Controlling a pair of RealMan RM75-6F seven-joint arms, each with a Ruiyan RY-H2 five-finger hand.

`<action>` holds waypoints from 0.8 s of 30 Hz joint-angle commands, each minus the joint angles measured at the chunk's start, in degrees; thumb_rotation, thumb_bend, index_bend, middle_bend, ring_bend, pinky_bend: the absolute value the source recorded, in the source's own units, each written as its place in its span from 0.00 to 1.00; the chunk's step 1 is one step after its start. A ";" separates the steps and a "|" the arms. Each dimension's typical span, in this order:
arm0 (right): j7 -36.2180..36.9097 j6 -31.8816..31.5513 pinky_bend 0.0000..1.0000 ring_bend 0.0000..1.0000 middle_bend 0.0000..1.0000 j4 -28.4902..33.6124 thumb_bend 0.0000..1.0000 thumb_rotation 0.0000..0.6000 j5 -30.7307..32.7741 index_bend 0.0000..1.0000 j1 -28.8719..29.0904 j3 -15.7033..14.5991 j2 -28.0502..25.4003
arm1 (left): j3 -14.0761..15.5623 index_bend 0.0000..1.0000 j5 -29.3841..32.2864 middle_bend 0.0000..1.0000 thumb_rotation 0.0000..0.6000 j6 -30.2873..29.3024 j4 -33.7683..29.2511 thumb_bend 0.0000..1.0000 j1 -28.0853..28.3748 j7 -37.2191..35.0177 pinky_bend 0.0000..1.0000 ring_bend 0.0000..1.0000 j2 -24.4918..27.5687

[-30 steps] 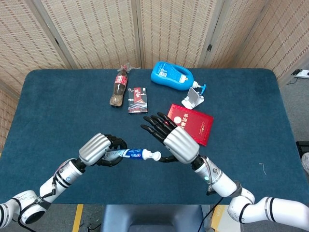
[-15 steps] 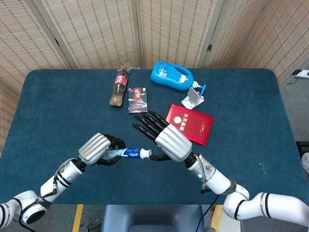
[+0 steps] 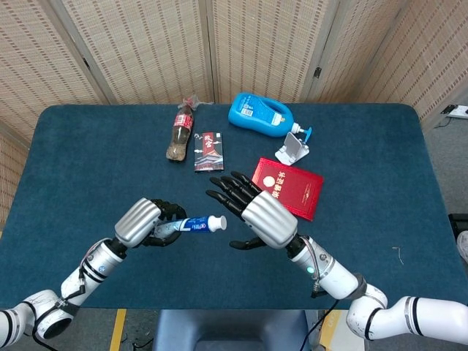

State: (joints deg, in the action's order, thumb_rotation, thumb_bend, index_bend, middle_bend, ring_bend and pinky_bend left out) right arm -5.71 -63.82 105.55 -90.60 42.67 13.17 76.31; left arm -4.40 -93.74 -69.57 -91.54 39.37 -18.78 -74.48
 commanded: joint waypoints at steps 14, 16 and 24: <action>5.42 1.93 0.00 0.00 0.00 1.97 0.00 0.04 2.23 0.00 2.72 1.15 1.90 | -1.17 0.78 -1.76 0.83 1.00 -4.04 -0.72 0.60 -0.97 -1.60 0.60 0.77 -1.82; 5.12 2.24 0.00 0.00 0.00 2.16 0.00 0.03 2.72 0.00 3.16 1.42 2.36 | -1.26 0.78 -1.67 0.83 1.00 -3.85 -1.11 0.60 -0.87 -1.41 0.60 0.77 -1.77; 3.96 2.90 0.00 0.00 0.00 1.18 0.00 0.02 4.15 0.00 4.70 1.98 4.65 | -1.83 0.78 -1.51 0.83 1.00 -4.21 -2.05 0.60 -0.80 -1.72 0.60 0.77 -1.67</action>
State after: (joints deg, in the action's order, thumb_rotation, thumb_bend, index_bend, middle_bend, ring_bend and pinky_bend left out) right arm -1.59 -60.92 106.88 -86.53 47.25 15.12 80.82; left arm -6.19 -95.28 -73.76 -93.55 38.58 -20.47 -76.18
